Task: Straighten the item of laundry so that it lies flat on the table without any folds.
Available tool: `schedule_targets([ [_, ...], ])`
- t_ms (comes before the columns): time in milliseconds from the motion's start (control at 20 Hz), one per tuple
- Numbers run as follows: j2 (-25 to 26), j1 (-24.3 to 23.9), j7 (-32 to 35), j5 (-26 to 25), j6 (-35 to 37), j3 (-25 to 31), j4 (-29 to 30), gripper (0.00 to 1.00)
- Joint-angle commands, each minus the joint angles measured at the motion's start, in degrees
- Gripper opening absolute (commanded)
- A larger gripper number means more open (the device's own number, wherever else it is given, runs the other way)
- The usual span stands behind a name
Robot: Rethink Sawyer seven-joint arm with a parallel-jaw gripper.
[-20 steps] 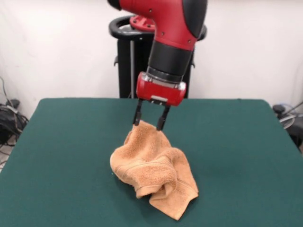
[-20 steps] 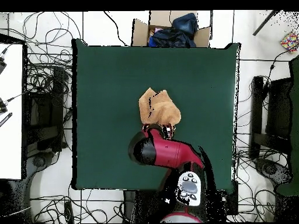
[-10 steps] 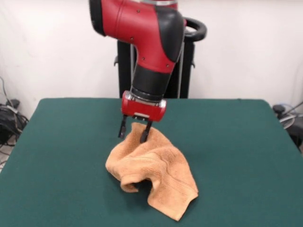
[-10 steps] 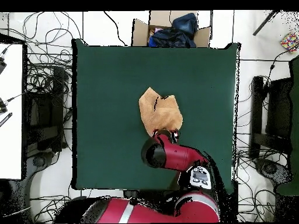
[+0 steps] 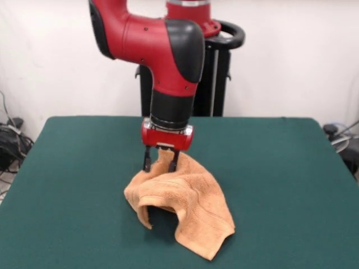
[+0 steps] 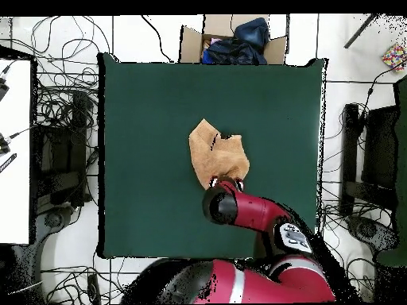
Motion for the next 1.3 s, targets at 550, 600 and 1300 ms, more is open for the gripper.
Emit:
schedule_targets([
  [550, -6.9, -1.4, 6.5, -0.5, 10.2, 12.1, 7.5, 0.00],
  [600, -7.8, -1.6, 6.1, -0.5, 11.1, 12.1, 7.9, 0.00],
  [1300, -23.3, 12.6, 15.1, 5.3, 19.0, -0.3, 17.3, 0.00],
])
